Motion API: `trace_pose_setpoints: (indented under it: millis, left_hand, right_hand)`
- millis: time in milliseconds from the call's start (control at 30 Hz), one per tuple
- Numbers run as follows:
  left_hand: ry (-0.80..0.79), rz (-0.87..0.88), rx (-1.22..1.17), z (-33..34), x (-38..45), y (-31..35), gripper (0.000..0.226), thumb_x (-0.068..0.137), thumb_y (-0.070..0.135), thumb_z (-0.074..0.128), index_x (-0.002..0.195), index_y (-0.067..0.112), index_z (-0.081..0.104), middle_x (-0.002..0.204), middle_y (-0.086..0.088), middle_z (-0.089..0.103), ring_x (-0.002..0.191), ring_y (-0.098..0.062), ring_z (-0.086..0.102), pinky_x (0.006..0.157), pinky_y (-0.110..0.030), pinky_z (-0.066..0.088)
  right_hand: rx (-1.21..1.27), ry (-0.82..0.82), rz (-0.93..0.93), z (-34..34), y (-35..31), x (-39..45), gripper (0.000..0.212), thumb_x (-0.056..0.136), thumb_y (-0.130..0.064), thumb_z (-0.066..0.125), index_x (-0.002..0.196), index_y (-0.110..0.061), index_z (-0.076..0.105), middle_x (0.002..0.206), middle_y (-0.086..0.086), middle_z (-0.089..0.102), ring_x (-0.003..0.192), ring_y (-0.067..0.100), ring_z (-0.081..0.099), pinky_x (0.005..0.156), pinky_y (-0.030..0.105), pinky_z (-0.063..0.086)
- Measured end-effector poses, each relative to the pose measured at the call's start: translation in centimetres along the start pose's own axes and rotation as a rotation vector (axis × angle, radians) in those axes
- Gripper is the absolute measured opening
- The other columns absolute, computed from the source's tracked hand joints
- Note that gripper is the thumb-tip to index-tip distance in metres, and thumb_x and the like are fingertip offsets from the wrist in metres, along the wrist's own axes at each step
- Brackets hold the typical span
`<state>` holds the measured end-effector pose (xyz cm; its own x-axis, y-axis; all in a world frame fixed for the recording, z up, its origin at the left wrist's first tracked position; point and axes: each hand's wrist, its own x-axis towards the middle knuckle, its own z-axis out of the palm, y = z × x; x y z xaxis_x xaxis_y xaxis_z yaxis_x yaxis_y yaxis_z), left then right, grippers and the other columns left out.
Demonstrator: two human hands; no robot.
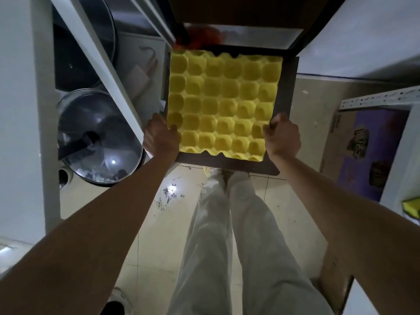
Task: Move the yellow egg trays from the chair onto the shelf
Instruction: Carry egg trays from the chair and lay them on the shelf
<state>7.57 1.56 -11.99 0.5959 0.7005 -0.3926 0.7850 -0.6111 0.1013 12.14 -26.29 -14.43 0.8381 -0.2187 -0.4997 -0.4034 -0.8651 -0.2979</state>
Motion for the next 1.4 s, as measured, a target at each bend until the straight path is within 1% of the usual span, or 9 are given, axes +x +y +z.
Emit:
trace_pose_setpoints:
  millis: [233, 367, 467, 600, 767, 1000, 1167, 1300, 1400]
  left_hand:
    - [0.033, -0.081, -0.142, 0.4, -0.2, 0.4, 0.022, 0.093, 0.022, 0.057, 0.109, 0.009, 0.063, 0.105, -0.014, 0.071, 0.095, -0.037, 0.068, 0.078, -0.047, 0.058]
    - [-0.056, -0.193, -0.339, -0.8, 0.1, 0.1, 0.029, 0.096, 0.018, 0.053, 0.116, 0.001, 0.065, 0.113, -0.019, 0.07, 0.103, -0.037, 0.068, 0.086, -0.044, 0.058]
    - [-0.044, -0.235, -0.429, -1.5, -0.5, 0.3, 0.029, 0.097, 0.019, 0.05, 0.118, 0.002, 0.061, 0.112, -0.02, 0.07, 0.102, -0.036, 0.067, 0.089, -0.046, 0.057]
    - [0.019, -0.225, -0.425, -2.3, -2.1, 0.5, 0.031, 0.097, 0.02, 0.048, 0.122, 0.005, 0.058, 0.096, -0.007, 0.06, 0.085, -0.027, 0.058, 0.071, -0.035, 0.046]
    - [0.149, -0.2, -0.479, -4.8, -5.0, 0.5, 0.024, 0.095, 0.022, 0.047, 0.111, 0.008, 0.058, 0.091, -0.006, 0.058, 0.082, -0.028, 0.056, 0.071, -0.036, 0.046]
    - [0.242, -0.117, -0.564, -11.1, -7.8, 0.8, 0.024, 0.092, 0.026, 0.052, 0.105, 0.007, 0.061, 0.091, -0.004, 0.067, 0.083, -0.026, 0.063, 0.066, -0.031, 0.046]
    - [0.169, 0.0, -0.578, -15.6, -12.6, 2.1, 0.009, 0.094, 0.029, 0.05, 0.099, 0.021, 0.05, 0.087, 0.001, 0.061, 0.068, -0.017, 0.056, 0.062, -0.029, 0.043]
    - [0.073, 0.167, -0.623, -17.7, -18.5, 5.0, 0.012, 0.096, 0.019, 0.049, 0.103, 0.011, 0.054, 0.089, -0.006, 0.061, 0.078, -0.024, 0.054, 0.069, -0.035, 0.04]
    - [-0.043, 0.362, -0.666, -19.1, -23.6, 9.0, 0.011, 0.099, 0.016, 0.05, 0.103, 0.007, 0.055, 0.083, 0.003, 0.051, 0.076, -0.022, 0.05, 0.07, -0.032, 0.035]
  right_hand:
    - [-0.041, 0.148, -0.136, -0.5, -0.2, -0.4, 0.008, 0.091, -0.014, 0.056, 0.088, -0.021, 0.055, 0.091, 0.0, 0.064, 0.08, 0.023, 0.062, 0.059, 0.031, 0.039]
    - [0.229, 0.001, 0.168, -1.0, -0.6, -0.8, 0.012, 0.091, -0.02, 0.058, 0.102, -0.02, 0.064, 0.097, 0.001, 0.07, 0.097, 0.027, 0.067, 0.07, 0.027, 0.039]
    - [0.325, -0.101, 0.169, -1.5, -0.7, -0.9, 0.025, 0.085, -0.027, 0.061, 0.105, -0.015, 0.07, 0.093, 0.002, 0.07, 0.094, 0.028, 0.069, 0.068, 0.025, 0.041]
    - [0.481, -0.138, 0.149, -3.0, -0.7, -1.3, 0.036, 0.084, -0.044, 0.066, 0.105, -0.016, 0.073, 0.092, 0.0, 0.073, 0.088, 0.02, 0.069, 0.077, 0.036, 0.057]
    - [0.669, -0.064, 0.126, -4.8, -0.9, -3.4, 0.049, 0.098, -0.053, 0.054, 0.086, -0.007, 0.067, 0.078, 0.012, 0.067, 0.069, 0.015, 0.059, 0.068, 0.032, 0.046]
    - [0.829, -0.011, 0.109, -10.1, -2.3, -9.7, 0.059, 0.098, -0.058, 0.051, 0.085, -0.001, 0.06, 0.07, 0.005, 0.052, 0.066, 0.013, 0.049, 0.063, 0.032, 0.041]
    - [0.9, 0.119, 0.212, -17.0, -1.4, -15.5, 0.037, 0.1, -0.037, 0.042, 0.065, -0.028, 0.054, 0.062, -0.008, 0.053, 0.06, 0.003, 0.047, 0.063, 0.029, 0.039]
    - [0.892, 0.332, 0.244, -24.1, 1.7, -21.5, 0.045, 0.104, -0.046, 0.043, 0.073, -0.018, 0.057, 0.062, -0.014, 0.055, 0.06, -0.005, 0.05, 0.061, 0.017, 0.041]
    - [0.854, 0.467, 0.326, -29.5, 5.1, -26.4, 0.051, 0.101, -0.054, 0.052, 0.083, -0.006, 0.059, 0.069, 0.004, 0.052, 0.065, 0.01, 0.049, 0.06, 0.025, 0.039]
